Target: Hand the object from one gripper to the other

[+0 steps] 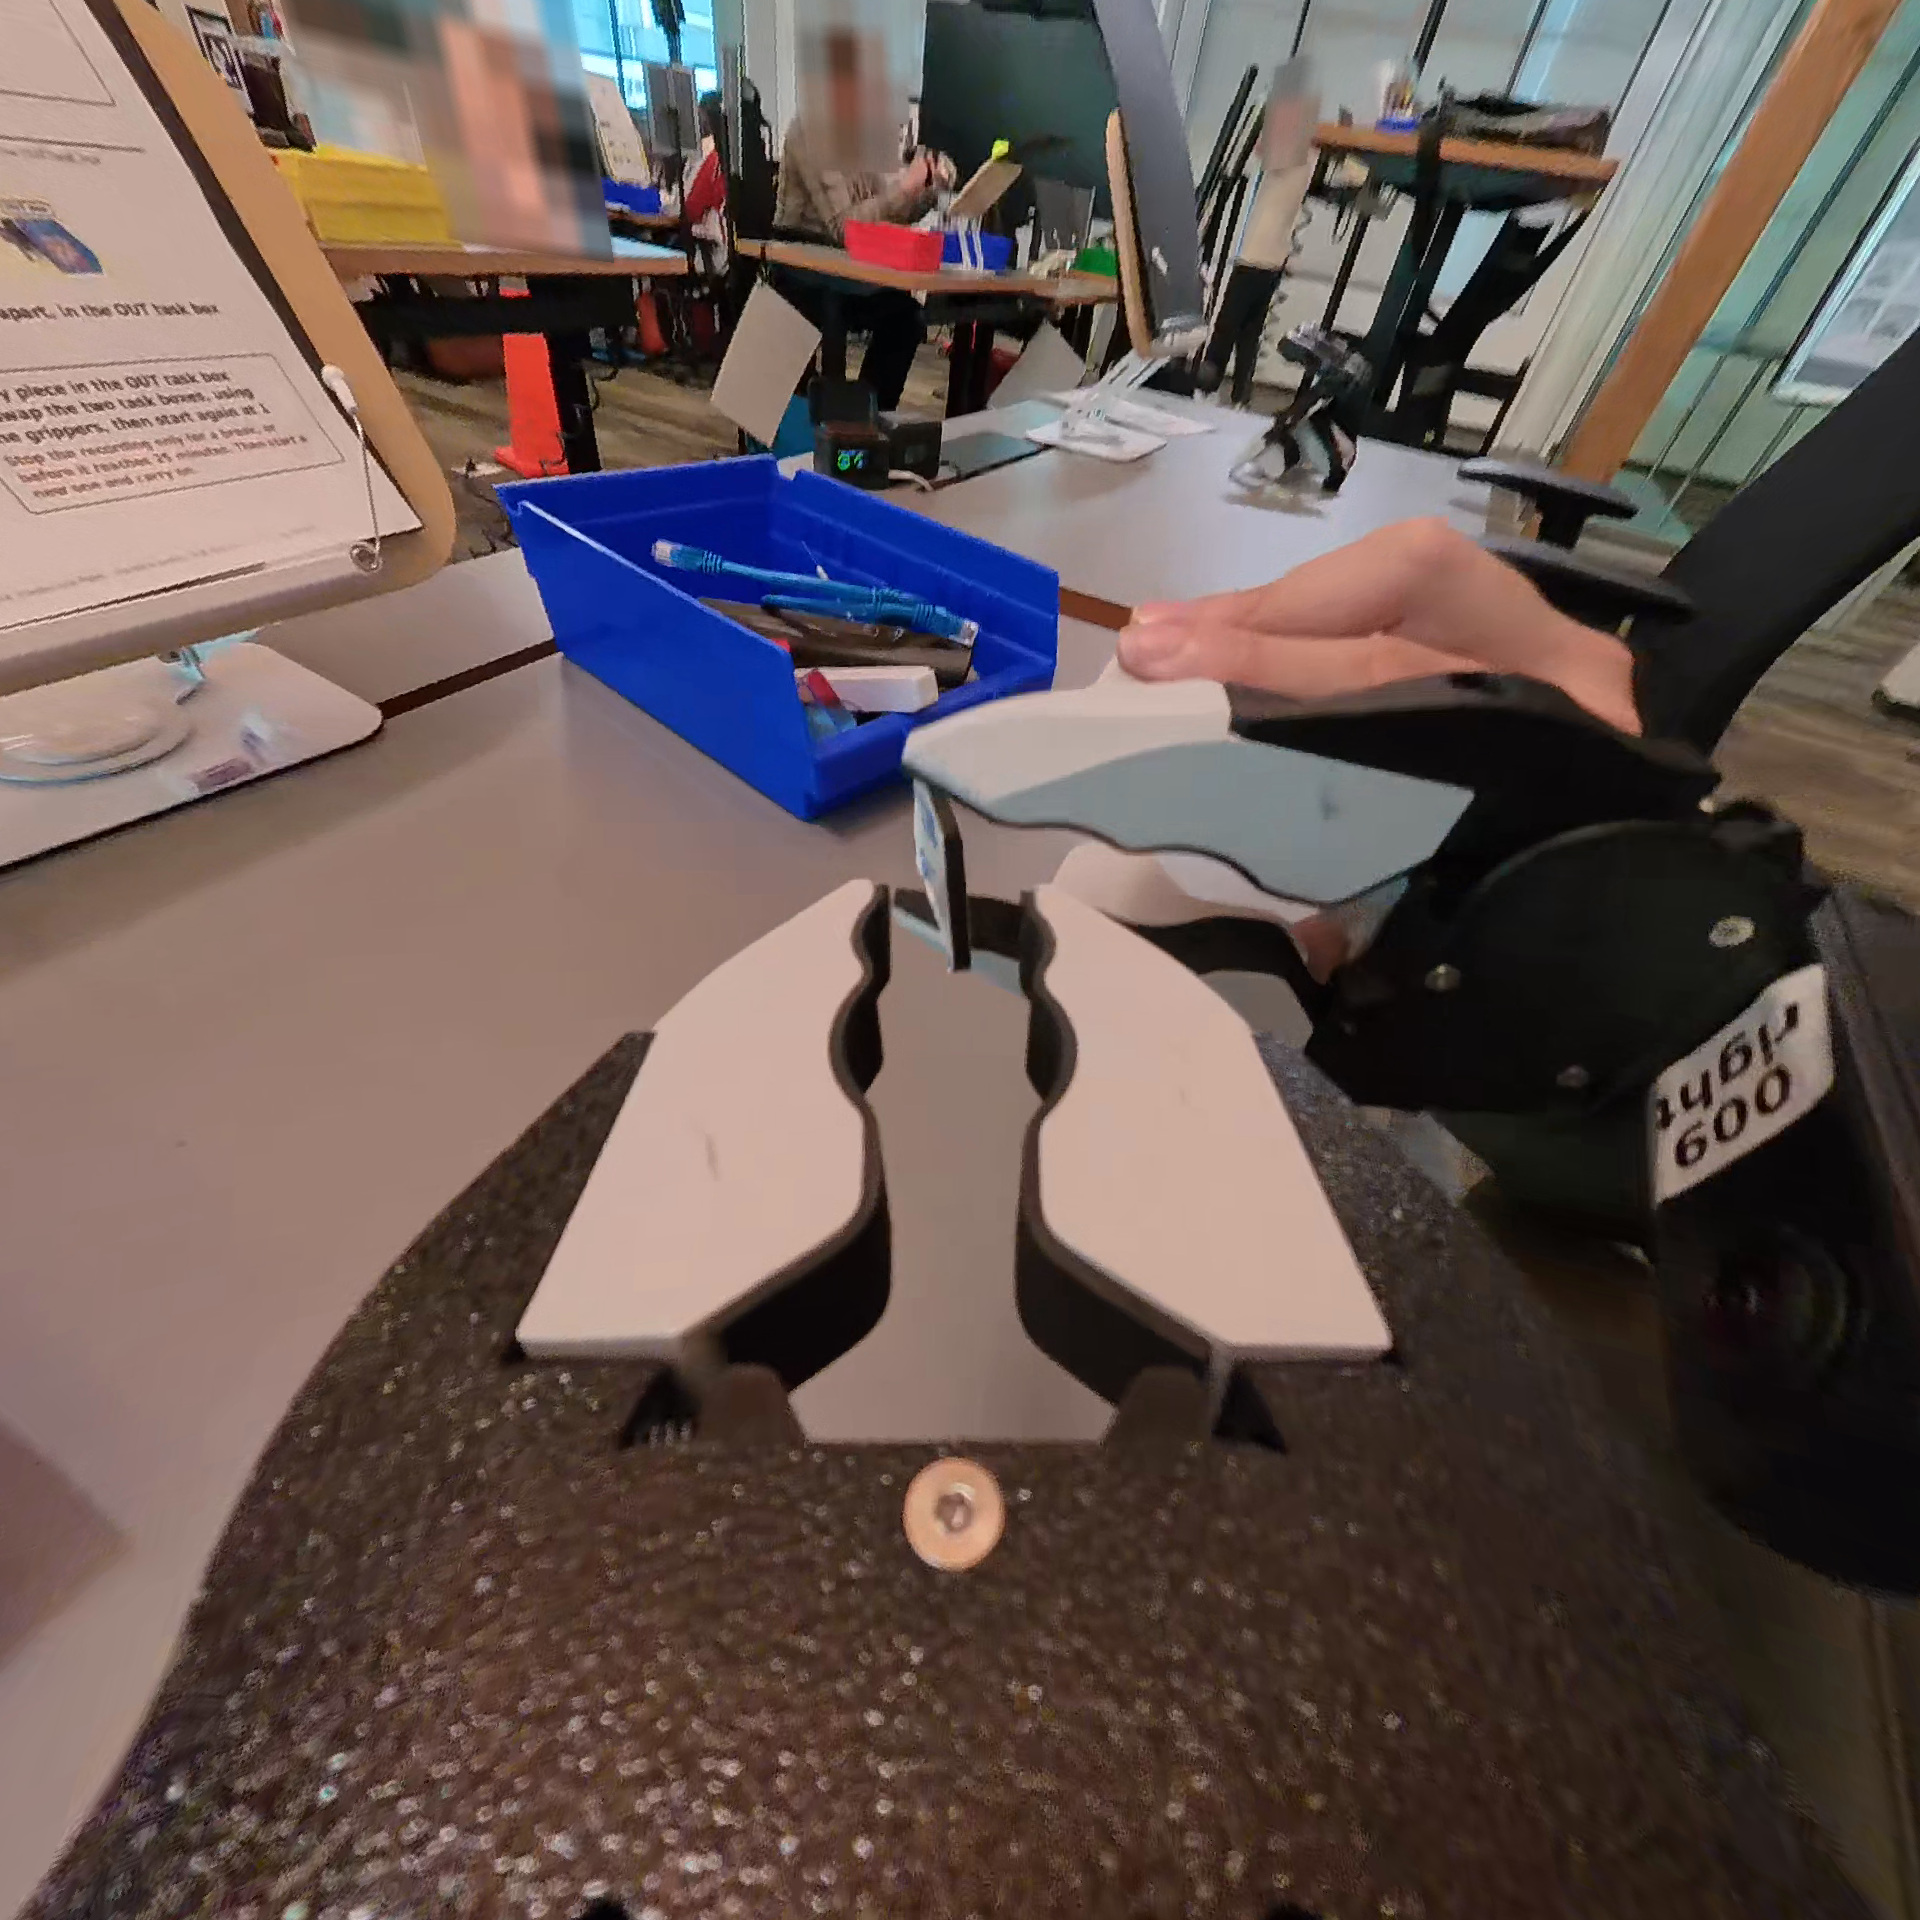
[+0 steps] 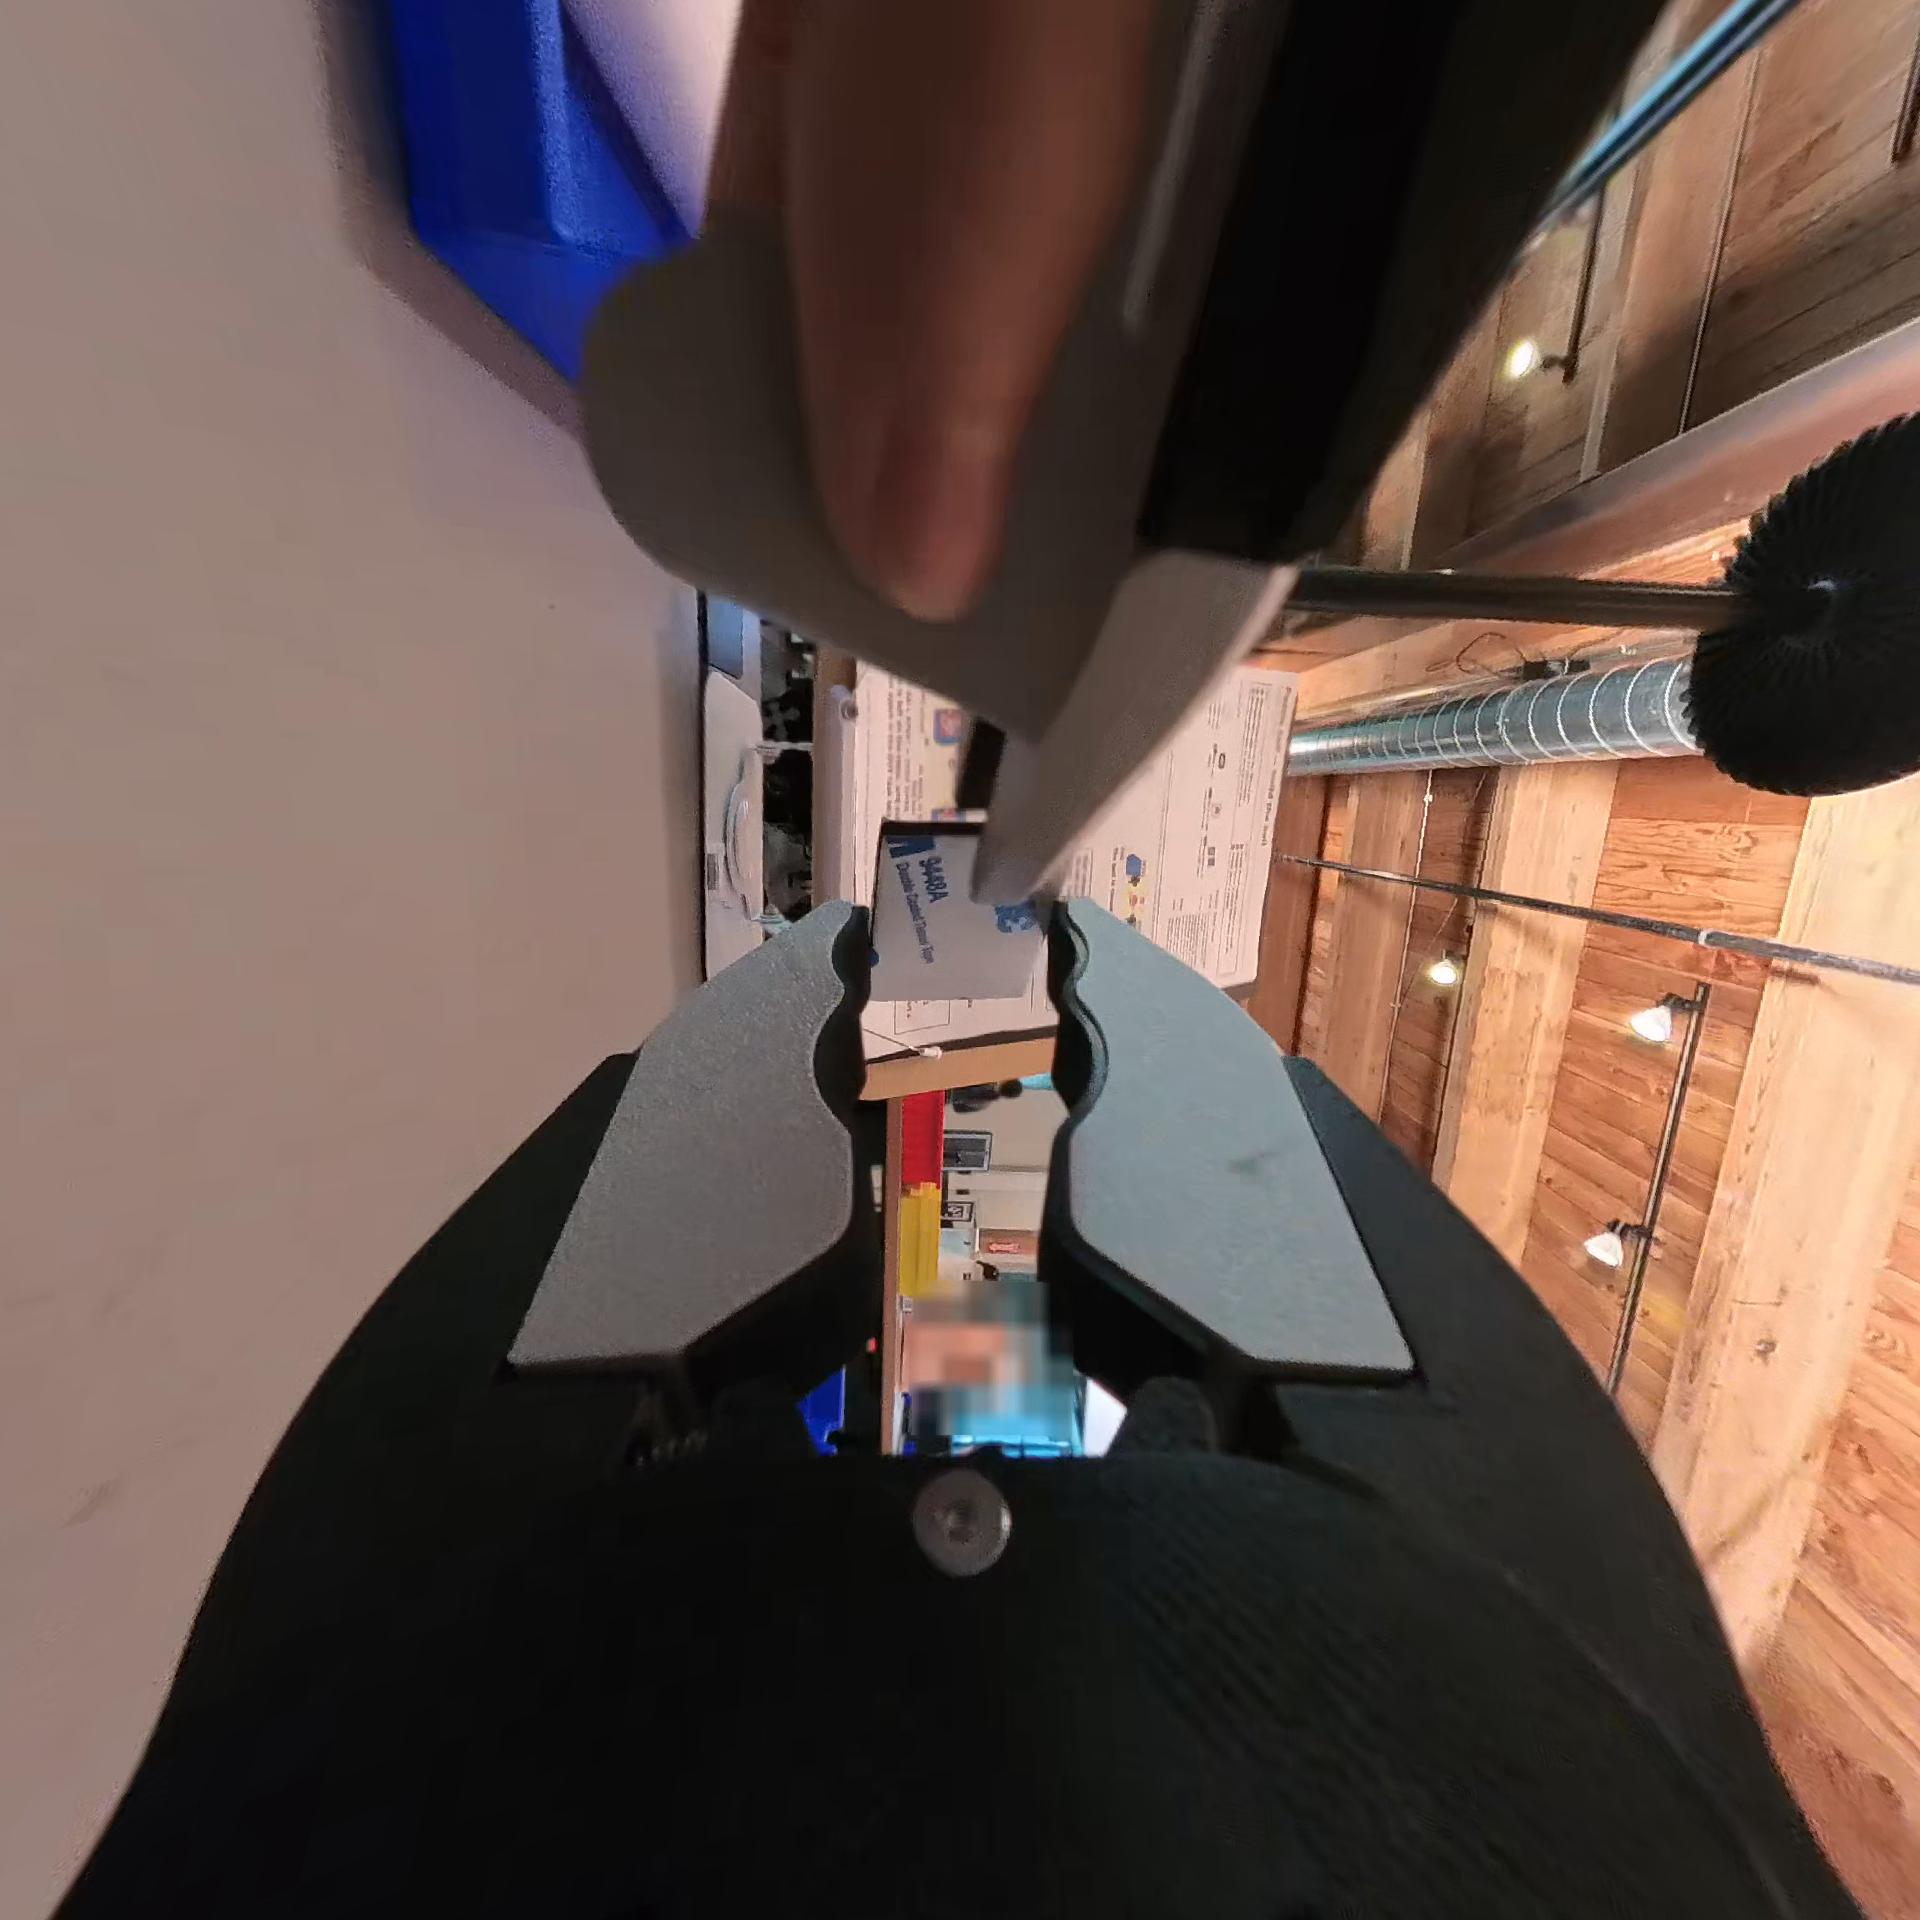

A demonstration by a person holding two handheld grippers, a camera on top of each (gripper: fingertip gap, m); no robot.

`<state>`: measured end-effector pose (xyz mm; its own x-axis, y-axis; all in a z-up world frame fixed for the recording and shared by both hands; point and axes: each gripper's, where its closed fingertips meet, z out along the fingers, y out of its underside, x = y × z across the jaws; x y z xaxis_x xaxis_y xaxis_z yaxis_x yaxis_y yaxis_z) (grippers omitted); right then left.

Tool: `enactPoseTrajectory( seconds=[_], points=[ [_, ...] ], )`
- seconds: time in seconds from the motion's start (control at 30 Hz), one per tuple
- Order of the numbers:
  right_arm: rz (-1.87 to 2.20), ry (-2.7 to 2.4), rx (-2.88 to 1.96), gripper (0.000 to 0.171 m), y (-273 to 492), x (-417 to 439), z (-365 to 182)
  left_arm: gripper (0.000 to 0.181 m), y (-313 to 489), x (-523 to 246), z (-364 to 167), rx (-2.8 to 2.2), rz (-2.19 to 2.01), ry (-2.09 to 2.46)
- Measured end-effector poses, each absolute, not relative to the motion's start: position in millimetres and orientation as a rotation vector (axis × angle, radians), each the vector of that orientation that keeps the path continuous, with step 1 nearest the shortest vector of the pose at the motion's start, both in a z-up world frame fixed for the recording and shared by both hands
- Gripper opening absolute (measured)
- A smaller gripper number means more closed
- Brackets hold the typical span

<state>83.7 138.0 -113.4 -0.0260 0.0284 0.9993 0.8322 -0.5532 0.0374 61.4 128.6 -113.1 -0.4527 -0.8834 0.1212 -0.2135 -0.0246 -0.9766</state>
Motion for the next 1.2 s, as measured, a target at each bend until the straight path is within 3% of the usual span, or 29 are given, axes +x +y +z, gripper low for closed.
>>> enactPoseTrajectory(
  seconds=[0.17, 0.3, 0.63, 0.77, 0.9, 1.1, 1.2],
  points=[
    [-1.58, -0.914, -1.645, 0.033, 140.9, 80.0, -119.5, 0.005, 129.4, 64.5, -117.0, -1.15, -1.505, 1.682],
    [-1.369, -0.897, -1.653, 0.032, 140.8, 70.7, -119.1, 0.004, 131.8, 59.7, -115.0, -1.13, -1.539, 1.715],
    [-0.102, -0.434, -1.54, 0.043, 122.4, 31.4, -75.2, 0.004, 140.8, 16.0, -75.7, -0.663, -2.109, 1.613],
    [0.216, -0.37, -1.5, 0.03, 123.3, 13.3, -75.3, 0.003, 144.8, 6.9, -74.0, -0.586, -2.222, 1.584],
    [0.19, -0.351, -1.508, 0.009, 129.4, 13.3, -81.7, 0.003, 141.9, 6.0, -78.5, -0.563, -2.201, 1.616],
    [-0.043, -0.384, -1.488, 0.004, 135.6, 17.7, -84.3, 0.006, 148.7, 14.3, -80.5, -0.627, -2.149, 1.573],
    [-0.327, -0.315, -1.489, 0.004, 140.7, 35.1, -83.3, 0.02, 159.2, 30.5, -78.4, -0.738, -2.006, 1.468]
  ],
)
